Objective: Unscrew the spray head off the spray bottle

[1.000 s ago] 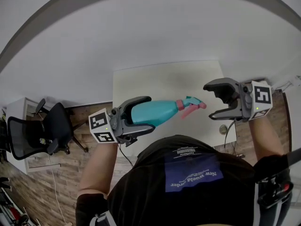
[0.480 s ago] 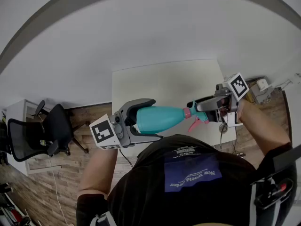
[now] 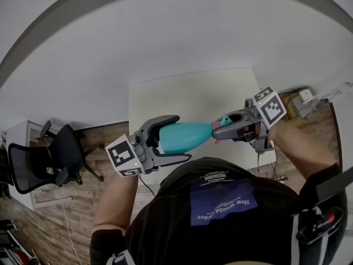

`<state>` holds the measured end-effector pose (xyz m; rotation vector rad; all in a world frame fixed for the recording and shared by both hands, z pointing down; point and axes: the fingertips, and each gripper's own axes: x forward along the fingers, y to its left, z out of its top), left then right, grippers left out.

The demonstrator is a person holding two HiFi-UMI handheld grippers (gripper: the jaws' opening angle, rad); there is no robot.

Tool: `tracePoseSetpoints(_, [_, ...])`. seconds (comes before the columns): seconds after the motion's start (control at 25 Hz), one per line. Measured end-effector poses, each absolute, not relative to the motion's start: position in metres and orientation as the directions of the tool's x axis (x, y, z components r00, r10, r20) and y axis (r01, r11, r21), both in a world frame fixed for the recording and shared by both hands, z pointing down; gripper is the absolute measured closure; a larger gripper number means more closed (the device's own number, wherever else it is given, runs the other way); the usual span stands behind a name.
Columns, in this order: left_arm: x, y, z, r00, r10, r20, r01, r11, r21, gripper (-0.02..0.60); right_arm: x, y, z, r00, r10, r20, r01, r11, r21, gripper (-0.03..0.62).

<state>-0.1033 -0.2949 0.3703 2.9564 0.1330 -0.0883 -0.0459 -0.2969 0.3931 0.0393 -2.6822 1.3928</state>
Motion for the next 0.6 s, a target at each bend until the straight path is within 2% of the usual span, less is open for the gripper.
tracePoseSetpoints(0.16, [-0.107,-0.3,0.375,0.985,0.105,-0.136,0.147,-0.923,0.354,0.126,-0.049,-0.296,0.387,-0.973,-0.001,0.23,-0.138,0.802,-0.581,0.457])
tracePoseSetpoints(0.32, [-0.107,-0.302,0.384,0.966,0.124,-0.227,0.231,-0.807,0.544,0.126,-0.05,-0.289,0.386,-0.939,-0.014,0.343,-0.117,0.952,-0.282,0.457])
tracePoseSetpoints(0.48, [-0.102,-0.298,0.394,0.946,0.138,-0.294,0.309,-0.656,0.688,0.126,-0.045,-0.271,0.393,-0.882,-0.018,0.472,0.0,0.999,0.04,0.457])
tracePoseSetpoints(0.6, [-0.082,-0.299,0.4,0.935,0.125,-0.331,0.344,-0.545,0.765,0.126,-0.022,-0.273,0.389,-0.881,-0.038,0.471,0.063,0.979,0.196,0.457])
